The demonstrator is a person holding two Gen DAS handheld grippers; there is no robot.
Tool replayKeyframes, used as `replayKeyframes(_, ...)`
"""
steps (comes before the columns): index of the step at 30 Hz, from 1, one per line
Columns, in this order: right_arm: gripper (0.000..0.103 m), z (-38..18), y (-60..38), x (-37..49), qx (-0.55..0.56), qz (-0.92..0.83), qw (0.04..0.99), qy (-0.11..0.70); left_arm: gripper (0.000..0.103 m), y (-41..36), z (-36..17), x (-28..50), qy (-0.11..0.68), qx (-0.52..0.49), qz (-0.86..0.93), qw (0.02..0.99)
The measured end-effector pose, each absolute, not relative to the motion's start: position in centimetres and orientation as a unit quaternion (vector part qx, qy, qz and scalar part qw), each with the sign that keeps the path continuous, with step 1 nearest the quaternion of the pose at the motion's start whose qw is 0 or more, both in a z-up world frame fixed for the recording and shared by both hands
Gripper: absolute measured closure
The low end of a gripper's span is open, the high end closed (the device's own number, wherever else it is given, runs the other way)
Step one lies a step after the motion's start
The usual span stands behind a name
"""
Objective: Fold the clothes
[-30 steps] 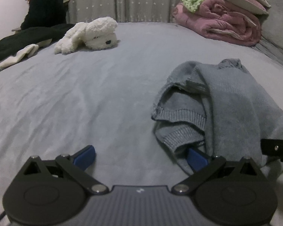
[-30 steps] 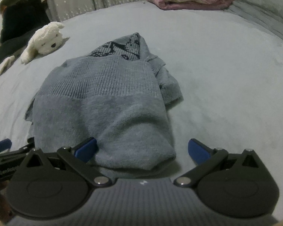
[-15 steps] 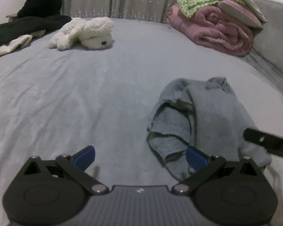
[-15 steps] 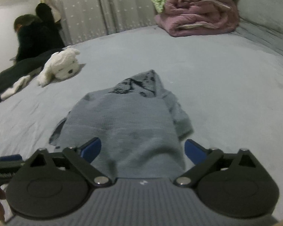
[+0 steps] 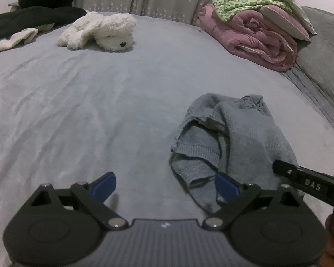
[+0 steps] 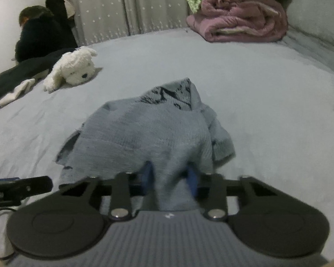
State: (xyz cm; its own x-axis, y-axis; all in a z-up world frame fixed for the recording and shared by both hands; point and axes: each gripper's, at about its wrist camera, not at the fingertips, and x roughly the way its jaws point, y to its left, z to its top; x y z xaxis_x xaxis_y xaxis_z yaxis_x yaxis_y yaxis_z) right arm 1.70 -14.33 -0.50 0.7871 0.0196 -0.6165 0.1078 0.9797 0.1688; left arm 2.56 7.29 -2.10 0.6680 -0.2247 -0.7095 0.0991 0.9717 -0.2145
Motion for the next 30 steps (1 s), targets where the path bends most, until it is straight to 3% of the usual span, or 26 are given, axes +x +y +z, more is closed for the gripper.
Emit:
replayKeyframes(2, 0.089, 0.2, -14.4, 1.2, 0.109, -0.012, 0.941, 0.319, 0.008, 7.4, -2.0, 2.6, 0.398, -0.084, -0.090, 0.909)
replayKeyframes(4, 0.091, 0.8, -14.6, 0.7, 0.121, 0.000, 0.942, 0.313, 0.009, 7.5, -1.8, 2.6, 0.399, -0.091, -0.093, 0.908)
replayKeyframes(12, 0.092, 3.4, -14.6, -1.7, 0.155, 0.056, 0.941, 0.297, 0.020, 8.4, -1.3, 3.0, 0.412, -0.137, -0.106, 0.894)
replayKeyframes(30, 0.095, 4.2, -14.1, -7.7, 0.186, 0.224, 0.884, 0.366, 0.024, 8.4, -1.1, 3.0, 0.398, -0.123, -0.103, 0.903)
